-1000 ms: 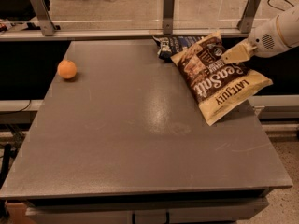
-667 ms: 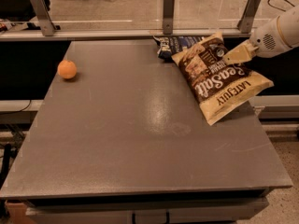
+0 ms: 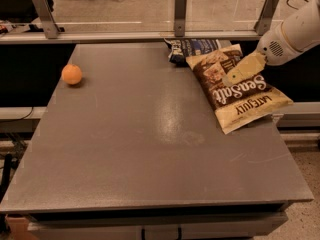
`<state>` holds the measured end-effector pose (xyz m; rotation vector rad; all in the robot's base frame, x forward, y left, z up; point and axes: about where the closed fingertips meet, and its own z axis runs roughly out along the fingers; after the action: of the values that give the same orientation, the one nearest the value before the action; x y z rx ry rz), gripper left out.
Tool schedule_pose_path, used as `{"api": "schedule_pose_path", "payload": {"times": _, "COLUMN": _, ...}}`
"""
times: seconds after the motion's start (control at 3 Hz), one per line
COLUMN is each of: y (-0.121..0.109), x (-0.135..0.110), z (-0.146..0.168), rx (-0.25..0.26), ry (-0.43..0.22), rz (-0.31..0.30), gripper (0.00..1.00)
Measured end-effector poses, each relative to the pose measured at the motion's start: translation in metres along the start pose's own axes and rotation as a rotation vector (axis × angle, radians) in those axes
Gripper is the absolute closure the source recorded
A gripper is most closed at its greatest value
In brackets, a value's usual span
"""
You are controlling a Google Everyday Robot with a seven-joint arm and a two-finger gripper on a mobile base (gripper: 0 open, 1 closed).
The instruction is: Move brown chip bag near blue chip bag
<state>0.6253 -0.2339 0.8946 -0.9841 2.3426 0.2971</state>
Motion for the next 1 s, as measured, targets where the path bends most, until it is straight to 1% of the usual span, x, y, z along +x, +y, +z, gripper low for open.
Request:
{"api": "schedule_pose_path", "payload": {"times": 0.33, "y": -0.002, "x": 0.005, "z": -0.023, "rx": 0.088, "ry": 0.034, "rz": -0.044, "gripper": 0.0}}
{"api": "schedule_pose_path", "payload": {"times": 0.67, "y": -0.009, "x": 0.006, "z": -0.081, "rx": 0.19, "ry": -0.017, "rz": -0.1, "gripper": 0.0}}
{"api": "schedule_pose_path", "payload": {"times": 1.0, "y": -0.024, "x": 0.019, "z": -0.15, "rx": 0.266, "ry": -0.126, "rz": -0.154, "gripper": 0.0}}
